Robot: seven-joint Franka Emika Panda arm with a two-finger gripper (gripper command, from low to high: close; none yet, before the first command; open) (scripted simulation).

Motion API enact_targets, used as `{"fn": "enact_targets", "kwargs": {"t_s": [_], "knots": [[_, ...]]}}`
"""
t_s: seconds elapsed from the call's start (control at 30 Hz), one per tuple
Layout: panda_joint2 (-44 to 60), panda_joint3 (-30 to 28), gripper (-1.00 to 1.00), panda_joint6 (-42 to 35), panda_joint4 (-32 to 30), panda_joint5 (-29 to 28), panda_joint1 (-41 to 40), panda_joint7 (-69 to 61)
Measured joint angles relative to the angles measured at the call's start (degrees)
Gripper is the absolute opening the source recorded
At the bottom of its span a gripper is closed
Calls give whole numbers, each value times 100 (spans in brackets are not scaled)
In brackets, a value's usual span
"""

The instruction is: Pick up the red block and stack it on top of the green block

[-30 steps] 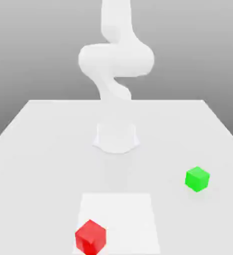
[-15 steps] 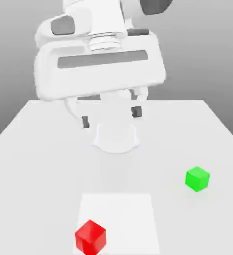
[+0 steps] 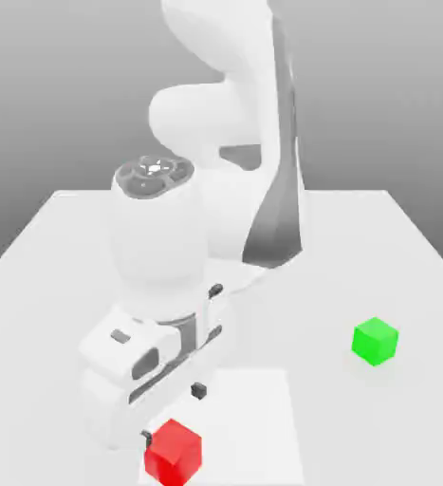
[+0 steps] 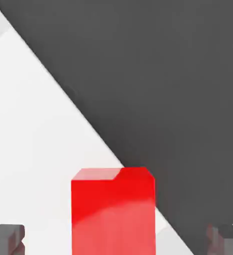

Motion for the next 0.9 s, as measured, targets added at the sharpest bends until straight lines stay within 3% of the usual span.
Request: {"fn": "enact_targets", "kwargs": {"t_s": [0.03, 0.07, 0.3, 0.47, 0.63, 0.9], "knots": [[202, 121, 0, 159, 34, 120, -98, -95], [362, 218, -100, 284, 61, 220, -175, -172], [378, 230, -100, 286, 63, 222, -186, -176], [-494, -133, -100, -387, -114, -387, 97, 253], [-1277, 583, -100, -531, -824, -755, 831, -180], [-2712, 1650, -100, -509, -2183, -1117, 2812, -1263]]}}
